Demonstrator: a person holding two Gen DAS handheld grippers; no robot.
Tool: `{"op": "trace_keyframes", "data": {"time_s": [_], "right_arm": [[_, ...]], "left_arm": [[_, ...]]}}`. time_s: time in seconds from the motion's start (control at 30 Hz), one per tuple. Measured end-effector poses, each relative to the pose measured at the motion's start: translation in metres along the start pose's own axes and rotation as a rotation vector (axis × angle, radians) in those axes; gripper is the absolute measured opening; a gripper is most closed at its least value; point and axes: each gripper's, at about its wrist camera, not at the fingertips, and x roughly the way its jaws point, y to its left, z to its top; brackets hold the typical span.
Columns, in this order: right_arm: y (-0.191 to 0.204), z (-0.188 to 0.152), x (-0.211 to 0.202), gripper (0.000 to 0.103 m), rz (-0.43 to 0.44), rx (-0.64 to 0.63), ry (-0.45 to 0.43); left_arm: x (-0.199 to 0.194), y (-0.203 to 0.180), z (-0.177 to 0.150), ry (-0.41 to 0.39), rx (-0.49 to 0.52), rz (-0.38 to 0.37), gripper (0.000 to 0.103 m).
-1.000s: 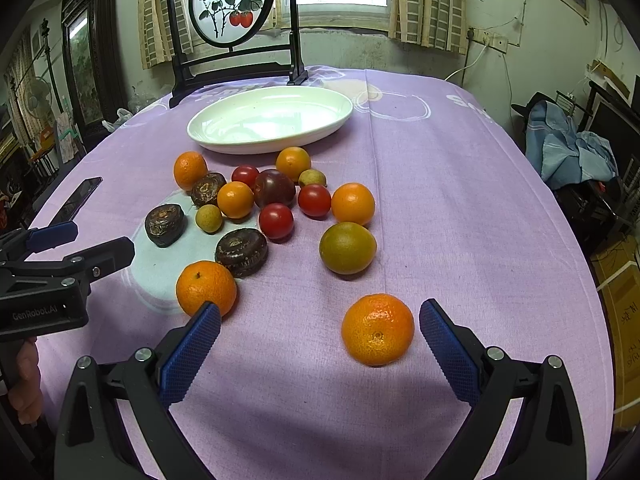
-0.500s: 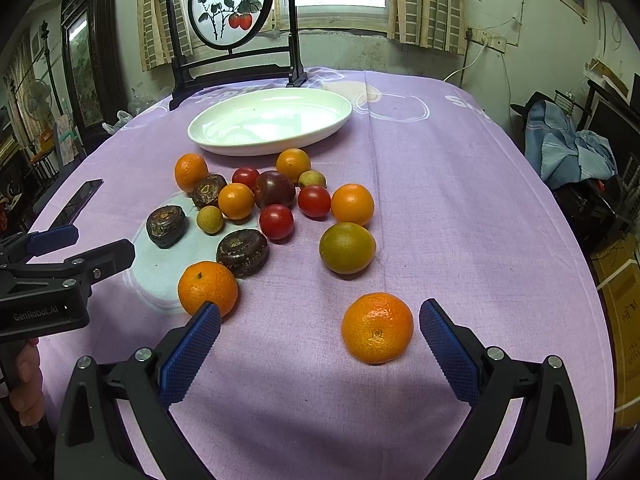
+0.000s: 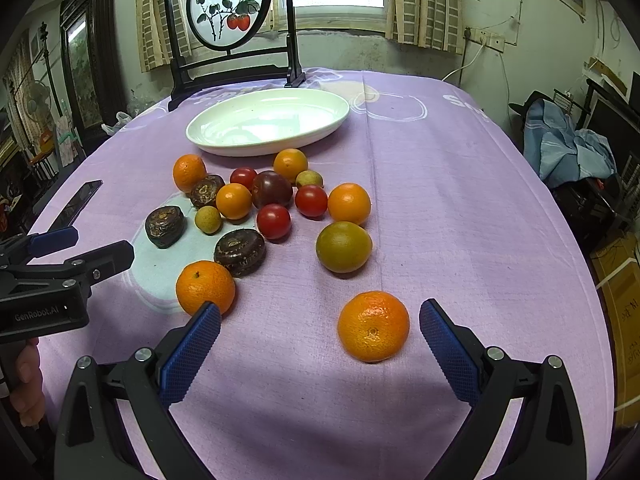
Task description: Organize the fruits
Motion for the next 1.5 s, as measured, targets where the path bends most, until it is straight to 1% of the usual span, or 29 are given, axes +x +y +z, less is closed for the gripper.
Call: {"op": "trace_keyframes", "data": {"time_s": [0.17,0.23,0.27,0.37,0.47,0.6,0.63,0.7,0.73,0.77,0.8,0.83,0.87,0.93,1.0,1.13,1.17,1.2,1.23,1.27,1.3,1.33,1.4,1.5], "right_arm": [[-0.001,0.0,0.0,0.1,-0.005,0.0,0.001],[-0.002,-0.001,-0.002,0.1,-0.021,-0.006,-0.001],[-0.003,-0.001,-0.002,0.1,-0.026,-0.009,-0.001],[-0.009,-0.004,-0.002,0.1,-0.04,-0.007,0.003],[-0.016,-0.007,0.001,0.1,-0.035,0.015,0.013],[-0.02,-0.009,0.006,0.1,-0.022,0.02,0.018],[-0.02,-0.009,0.008,0.1,-0.02,0.02,0.022],[-0.023,-0.01,0.012,0.1,-0.023,0.018,0.034],[-0.024,-0.01,0.013,0.1,-0.027,0.016,0.037],[-0.027,-0.009,0.013,0.1,-0.034,0.016,0.039],[-0.029,-0.008,0.014,0.1,-0.039,0.018,0.04],[-0.032,-0.008,0.014,0.1,-0.045,0.02,0.043],[-0.035,-0.008,0.015,0.1,-0.051,0.022,0.049],[-0.038,-0.009,0.018,0.1,-0.059,0.02,0.061],[-0.039,-0.01,0.023,0.1,-0.067,0.016,0.08],[-0.036,-0.008,0.032,0.099,-0.091,0.009,0.1],[-0.035,-0.008,0.034,0.096,-0.092,0.001,0.101],[-0.033,-0.007,0.038,0.085,-0.093,-0.003,0.114],[-0.034,-0.007,0.042,0.065,-0.084,0.007,0.13],[-0.036,-0.007,0.043,0.058,-0.054,0.025,0.133],[-0.038,-0.006,0.041,0.048,-0.029,0.047,0.129],[-0.038,-0.006,0.04,0.044,-0.025,0.052,0.13],[-0.037,-0.006,0.038,0.044,-0.02,0.054,0.127],[-0.038,-0.003,0.023,0.044,0.039,0.061,0.078]], "left_arm": [[0.001,0.0,-0.001,0.004,0.002,0.001,0.099],[0.002,0.002,-0.001,0.005,0.004,-0.003,0.099],[0.003,0.006,0.0,0.004,0.002,-0.007,0.099],[0.011,0.02,0.001,0.01,-0.028,0.014,0.099],[0.027,0.027,0.001,0.043,-0.027,0.034,0.099],[0.051,0.02,0.005,0.098,0.019,0.016,0.099],[0.057,0.018,0.006,0.107,0.029,0.014,0.098],[0.07,0.012,0.012,0.138,0.055,0.008,0.081],[0.075,0.008,0.016,0.147,0.069,-0.002,0.075],[0.076,0.006,0.02,0.133,0.08,-0.003,0.063],[0.078,0.003,0.023,0.125,0.094,-0.02,0.057],[0.078,0.003,0.026,0.122,0.085,-0.04,0.045],[0.078,0.004,0.028,0.119,0.077,-0.039,0.042],[0.079,0.005,0.029,0.107,0.064,-0.036,0.042],[0.078,0.004,0.028,0.097,0.076,-0.036,0.042],[0.074,0.008,0.024,0.093,0.071,-0.059,0.042],[0.073,0.009,0.023,0.093,0.068,-0.06,0.042],[0.073,0.012,0.023,0.095,0.061,-0.062,0.042],[0.072,0.013,0.022,0.094,0.058,-0.065,0.042],[0.071,0.015,0.021,0.093,0.054,-0.069,0.042],[0.07,0.017,0.02,0.092,0.052,-0.071,0.042],[0.069,0.018,0.02,0.09,0.052,-0.072,0.042],[0.066,0.02,0.018,0.091,0.051,-0.086,0.042],[0.06,0.022,0.018,0.087,0.059,-0.098,0.042]]}}
